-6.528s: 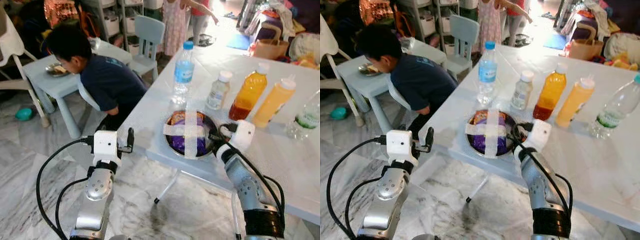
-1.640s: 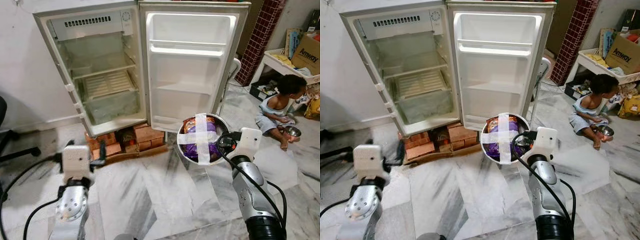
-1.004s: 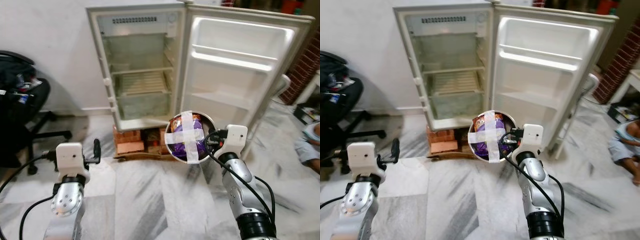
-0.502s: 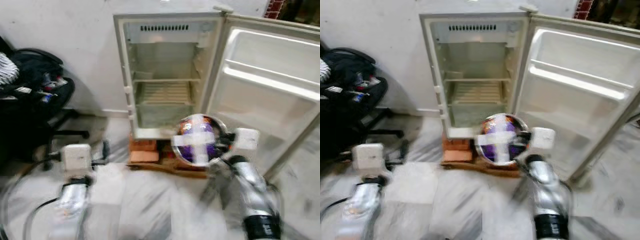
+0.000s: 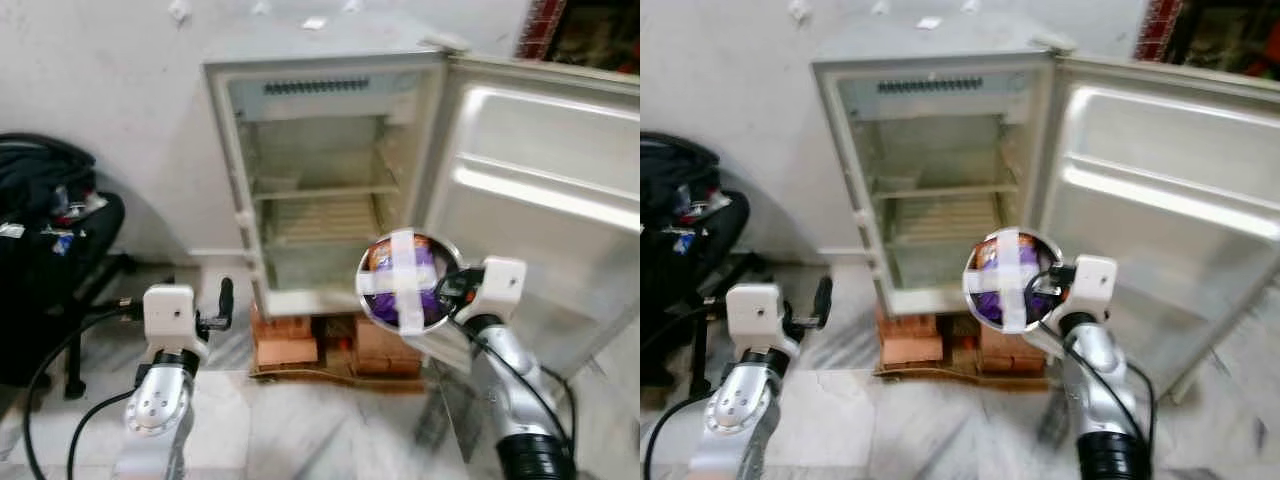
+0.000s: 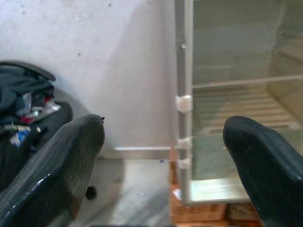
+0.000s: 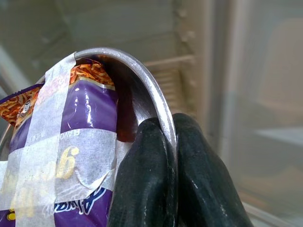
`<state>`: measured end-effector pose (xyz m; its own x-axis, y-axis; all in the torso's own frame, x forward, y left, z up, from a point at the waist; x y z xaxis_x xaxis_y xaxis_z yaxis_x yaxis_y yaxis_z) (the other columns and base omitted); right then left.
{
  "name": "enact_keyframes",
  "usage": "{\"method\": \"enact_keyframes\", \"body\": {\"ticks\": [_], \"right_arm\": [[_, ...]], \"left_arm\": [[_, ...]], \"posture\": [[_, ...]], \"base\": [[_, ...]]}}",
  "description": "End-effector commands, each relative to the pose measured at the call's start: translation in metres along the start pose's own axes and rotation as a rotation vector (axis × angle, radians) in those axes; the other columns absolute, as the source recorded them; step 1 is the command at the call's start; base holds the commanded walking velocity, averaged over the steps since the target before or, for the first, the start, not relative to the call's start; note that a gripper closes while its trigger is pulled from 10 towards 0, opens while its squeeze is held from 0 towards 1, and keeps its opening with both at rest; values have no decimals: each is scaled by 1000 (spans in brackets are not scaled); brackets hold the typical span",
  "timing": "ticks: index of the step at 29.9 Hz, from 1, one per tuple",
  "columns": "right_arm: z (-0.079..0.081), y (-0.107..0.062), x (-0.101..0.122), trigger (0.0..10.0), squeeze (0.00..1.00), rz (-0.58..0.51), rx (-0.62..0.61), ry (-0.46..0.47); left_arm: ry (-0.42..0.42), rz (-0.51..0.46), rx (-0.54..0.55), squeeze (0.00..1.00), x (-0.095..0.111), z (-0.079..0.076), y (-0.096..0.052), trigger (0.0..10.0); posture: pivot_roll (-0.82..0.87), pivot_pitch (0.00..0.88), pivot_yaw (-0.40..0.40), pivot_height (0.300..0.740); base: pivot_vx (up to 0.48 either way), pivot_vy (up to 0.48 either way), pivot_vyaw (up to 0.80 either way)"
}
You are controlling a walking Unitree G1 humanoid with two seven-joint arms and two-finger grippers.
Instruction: Restocking fridge
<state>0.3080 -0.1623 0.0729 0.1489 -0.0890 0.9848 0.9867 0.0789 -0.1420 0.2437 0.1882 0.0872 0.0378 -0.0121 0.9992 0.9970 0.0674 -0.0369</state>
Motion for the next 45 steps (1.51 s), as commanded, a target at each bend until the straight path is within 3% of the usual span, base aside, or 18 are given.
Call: {"method": "enact_keyframes", "body": {"ticks": [1,27,34,40,45], "right_arm": [[-19,-1,5,10000,0,-17,-60,-18],[-20,-1,4,10000,0,-14,-57,-27],[-19,-10,-6,10000,0,15,-21,-27],[-9,-12,-8,10000,0,12,33,-50],[-9,-9,-6,10000,0,13,33,-50]], "left_arm": [[-9,-10,-32,0,1,-9,-1,10000],[-22,28,-42,0,-5,-14,-2,10000],[-10,75,-22,0,-20,-12,-26,10000],[-16,89,1,0,-22,-8,-26,10000],[-34,96,-1,0,-22,-10,-25,10000]], "posture": [[76,0,-15,740],[70,0,-17,740],[71,0,-22,740],[79,0,-31,740],[79,0,-32,740]], "base": [[442,0,0],[429,0,0],[0,0,0],[0,0,518],[0,0,364]]}}
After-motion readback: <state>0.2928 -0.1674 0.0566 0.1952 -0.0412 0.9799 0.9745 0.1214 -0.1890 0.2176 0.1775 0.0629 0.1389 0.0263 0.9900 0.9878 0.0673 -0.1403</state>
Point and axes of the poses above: a point about 5 cm out from each wrist's last joint towards the gripper, its own y axis pointing out of the wrist towards the gripper, its own x axis along the axis of the wrist's last joint, z = x × y, the point moved 1 cm from there along y, pointing out of the wrist towards the gripper, and after that the axes turned 4 degrees about -y, right-handed, at the moved point
